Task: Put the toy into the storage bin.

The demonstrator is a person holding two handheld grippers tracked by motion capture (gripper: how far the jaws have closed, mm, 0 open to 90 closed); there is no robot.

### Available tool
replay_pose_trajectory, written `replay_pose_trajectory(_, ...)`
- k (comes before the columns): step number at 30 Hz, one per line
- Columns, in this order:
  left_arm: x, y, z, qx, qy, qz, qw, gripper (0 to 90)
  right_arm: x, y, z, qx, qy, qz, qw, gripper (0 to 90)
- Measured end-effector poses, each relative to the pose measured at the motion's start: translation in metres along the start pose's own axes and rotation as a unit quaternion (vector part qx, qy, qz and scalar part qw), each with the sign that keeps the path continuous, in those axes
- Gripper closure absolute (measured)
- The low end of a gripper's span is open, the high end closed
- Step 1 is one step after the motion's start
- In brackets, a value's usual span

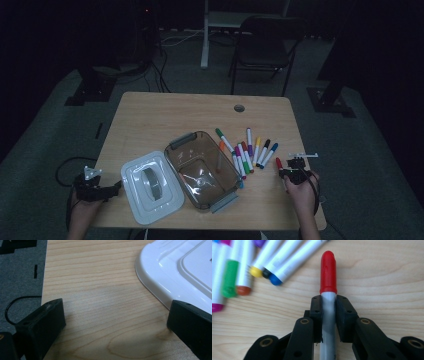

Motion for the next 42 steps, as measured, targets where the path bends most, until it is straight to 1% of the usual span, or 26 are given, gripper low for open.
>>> replay_pose_trajectory(1, 0.0, 0.0, 0.0, 0.0, 0.0, 0.0, 1.0, 2.2, 0.005, 0.003, 0.001, -0.001, 0.004, -0.006, 1.0, 77.2)
replay_pose_trajectory(2, 0.0, 0.0, 0.0, 0.0, 0.0, 0.0, 1.0, 2.2, 0.015, 0.009, 0.005, -0.004, 0.016, -0.016, 0.9997, 77.2)
replay_pose_trajectory(4, 0.0, 0.0, 0.0, 0.0, 0.0, 0.0, 1.0, 2.2, 0.026, 0.016, 0.01, -0.002, 0.025, -0.03, 0.9992, 77.2)
replay_pose_trajectory(5, 0.0, 0.0, 0.0, 0.0, 0.0, 0.0, 1.0, 2.2, 0.034, 0.021, 0.015, -0.004, 0.035, -0.038, 0.9987, 77.2)
replay_pose_trajectory(7, 0.0, 0.0, 0.0, 0.0, 0.0, 0.0, 1.0, 2.2, 0.044, 0.028, 0.023, -0.007, 0.047, -0.049, 0.9977, 77.2)
replay_pose_trajectory(9, 0.0, 0.0, 0.0, 0.0, 0.0, 0.0, 1.0, 2.2, 0.055, 0.036, 0.033, 0.0, 0.061, -0.061, 0.9963, 77.2)
replay_pose_trajectory(13, 0.0, 0.0, 0.0, 0.0, 0.0, 0.0, 1.0, 2.2, 0.072, 0.049, 0.059, 0.027, 0.085, -0.079, 0.9929, 77.2)
replay_pose_trajectory(16, 0.0, 0.0, 0.0, 0.0, 0.0, 0.0, 1.0, 2.1, 0.085, 0.059, 0.082, 0.048, 0.105, -0.093, 0.9889, 77.2)
replay_pose_trajectory(17, 0.0, 0.0, 0.0, 0.0, 0.0, 0.0, 1.0, 2.1, 0.089, 0.062, 0.089, 0.053, 0.115, -0.097, 0.9872, 77.2)
replay_pose_trajectory(19, 0.0, 0.0, 0.0, 0.0, 0.0, -0.001, 1.0, 2.2, 0.096, 0.068, 0.104, 0.067, 0.123, -0.098, 0.9853, 77.2)
replay_pose_trajectory(21, 0.0, 0.0, 0.0, 0.001, 0.0, 0.0, 1.0, 2.1, 0.102, 0.074, 0.119, 0.084, 0.135, -0.1, 0.9823, 77.2)
replay_pose_trajectory(24, 0.0, 0.0, 0.0, 0.0, 0.0, 0.0, 1.0, 2.2, 0.108, 0.082, 0.141, 0.11, 0.144, -0.104, 0.9779, 77.2)
replay_pose_trajectory(26, 0.0, 0.0, 0.0, 0.0, 0.0, 0.0, 1.0, 2.1, 0.11, 0.087, 0.155, 0.122, 0.152, -0.104, 0.9753, 77.2)
replay_pose_trajectory(27, 0.0, 0.0, 0.0, 0.0, 0.0, 0.0, 1.0, 2.1, 0.109, 0.089, 0.162, 0.128, 0.155, -0.1, 0.9745, 77.2)
replay_pose_trajectory(28, 0.0, 0.0, 0.0, 0.0, 0.0, 0.0, 1.0, 2.1, 0.109, 0.091, 0.17, 0.134, 0.162, -0.096, 0.973, 77.2)
replay_pose_trajectory(29, 0.0, 0.0, 0.0, 0.0, 0.0, -0.001, 1.0, 2.1, 0.107, 0.092, 0.175, 0.139, 0.165, -0.093, 0.972, 77.2)
replay_pose_trajectory(31, 0.0, 0.0, 0.0, -0.001, 0.0, 0.0, 1.0, 2.1, 0.103, 0.095, 0.19, 0.148, 0.179, -0.079, 0.9695, 77.2)
replay_pose_trajectory(32, 0.0, 0.0, 0.0, -0.001, 0.0, 0.0, 1.0, 2.1, 0.1, 0.095, 0.195, 0.152, 0.179, -0.076, 0.969, 77.2)
replay_pose_trajectory(33, 0.0, 0.0, 0.0, 0.0, 0.0, -0.001, 1.0, 2.1, 0.097, 0.096, 0.201, 0.159, 0.18, -0.069, 0.9684, 77.2)
replay_pose_trajectory(35, 0.0, 0.0, 0.0, 0.0, 0.0, -0.001, 1.0, 2.1, 0.091, 0.097, 0.212, 0.162, 0.193, -0.058, 0.9659, 77.2)
replay_pose_trajectory(38, 0.0, 0.0, 0.0, 0.0, 0.0, 0.0, 1.0, 2.1, 0.078, 0.096, 0.23, 0.167, 0.204, -0.038, 0.9639, 77.2)
replay_pose_trajectory(39, 0.0, 0.0, 0.0, 0.0, 0.0, 0.0, 1.0, 2.2, 0.072, 0.095, 0.236, 0.171, 0.206, -0.029, 0.9631, 77.2)
replay_pose_trajectory(42, 0.0, 0.0, 0.0, 0.0, 0.0, -0.001, 1.0, 2.2, 0.058, 0.092, 0.251, 0.183, 0.202, -0.006, 0.962, 77.2)
Point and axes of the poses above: each handheld gripper's, and its own axes: x roughly backward along the jaws, y roughly out of its top, z roughly to its left, the point moved 5 cm from there along -x, roughly forward along the jaws, and after that the axes turned 1 degree about x, right-handed, at the moved point
